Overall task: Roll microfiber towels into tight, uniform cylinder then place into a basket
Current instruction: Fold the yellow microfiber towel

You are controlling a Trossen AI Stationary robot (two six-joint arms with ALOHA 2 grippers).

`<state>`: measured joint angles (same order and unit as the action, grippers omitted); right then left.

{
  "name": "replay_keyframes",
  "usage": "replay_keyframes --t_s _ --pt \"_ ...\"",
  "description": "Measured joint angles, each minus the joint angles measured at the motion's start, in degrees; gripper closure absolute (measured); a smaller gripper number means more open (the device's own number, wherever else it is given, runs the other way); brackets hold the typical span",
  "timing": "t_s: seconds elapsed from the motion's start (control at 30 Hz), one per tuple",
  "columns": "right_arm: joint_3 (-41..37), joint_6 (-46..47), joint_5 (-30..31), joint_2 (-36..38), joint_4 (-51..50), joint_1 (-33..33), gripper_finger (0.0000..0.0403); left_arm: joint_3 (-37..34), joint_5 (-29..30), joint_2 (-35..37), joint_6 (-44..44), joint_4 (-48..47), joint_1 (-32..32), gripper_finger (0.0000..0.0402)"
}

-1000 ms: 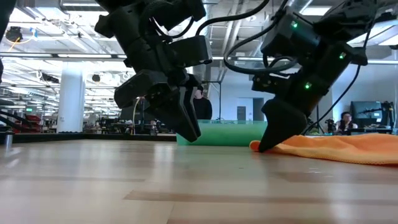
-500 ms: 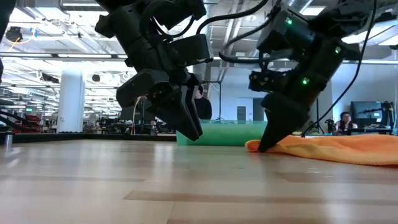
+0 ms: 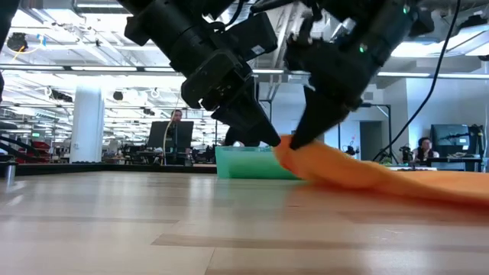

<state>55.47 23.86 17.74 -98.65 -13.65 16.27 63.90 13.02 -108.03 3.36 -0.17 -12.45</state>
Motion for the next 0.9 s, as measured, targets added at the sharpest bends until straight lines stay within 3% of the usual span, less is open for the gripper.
replay_keyframes --t_s 0.3,0.6,0.9 --pt "2.6 -0.4 0.2 0.0 -3.6 1.4 0.0397 0.0 1.8 0.0 -0.9 0.8 -0.6 0.0304" --pt "2.6 0.0 0.2 0.0 -6.1 1.9 0.0389 0.0 17.5 0.0 0.9 0.8 -3.0 0.0304" --pt "2.6 0.1 0.2 0.0 -6.0 2.0 0.0385 0.0 12.7 0.0 1.3 0.9 -3.0 0.0304"
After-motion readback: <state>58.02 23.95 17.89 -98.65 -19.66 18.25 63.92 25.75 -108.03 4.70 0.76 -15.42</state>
